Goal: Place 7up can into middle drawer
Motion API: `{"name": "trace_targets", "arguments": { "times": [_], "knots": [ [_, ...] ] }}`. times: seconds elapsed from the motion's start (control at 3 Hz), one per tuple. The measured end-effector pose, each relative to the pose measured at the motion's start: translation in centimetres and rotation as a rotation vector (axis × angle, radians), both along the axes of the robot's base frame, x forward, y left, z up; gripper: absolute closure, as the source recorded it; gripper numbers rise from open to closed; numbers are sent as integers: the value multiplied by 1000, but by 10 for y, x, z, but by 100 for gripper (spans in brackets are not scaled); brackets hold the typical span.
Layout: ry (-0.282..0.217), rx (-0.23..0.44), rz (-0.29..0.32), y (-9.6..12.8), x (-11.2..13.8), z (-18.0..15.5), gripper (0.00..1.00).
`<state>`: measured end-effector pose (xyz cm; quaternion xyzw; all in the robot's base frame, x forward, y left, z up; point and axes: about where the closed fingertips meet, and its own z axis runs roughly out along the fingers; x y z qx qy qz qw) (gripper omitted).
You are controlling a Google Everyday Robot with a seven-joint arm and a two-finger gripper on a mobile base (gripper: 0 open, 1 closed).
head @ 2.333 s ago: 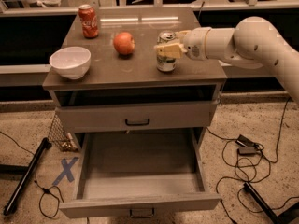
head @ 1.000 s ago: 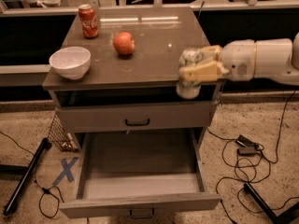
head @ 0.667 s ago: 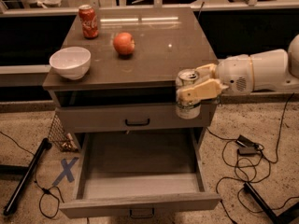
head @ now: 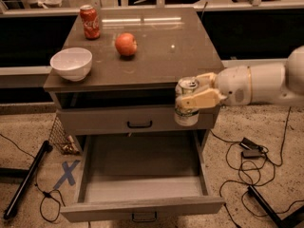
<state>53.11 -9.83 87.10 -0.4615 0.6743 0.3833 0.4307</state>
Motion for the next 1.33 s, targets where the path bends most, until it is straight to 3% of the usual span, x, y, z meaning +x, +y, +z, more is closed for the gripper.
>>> {"name": "trace_targets", "arguments": {
  "times": [0.33,0.67,1.0,1.33],
  "knots": [
    [-5,182,-66,9,-11,-64,100],
    [-63,281,-69,24,-18,-132,100],
    [-113,313,-54,27,-18,-159,100],
    [-116,249,-117,16,-12,-173,100]
  ]
}}
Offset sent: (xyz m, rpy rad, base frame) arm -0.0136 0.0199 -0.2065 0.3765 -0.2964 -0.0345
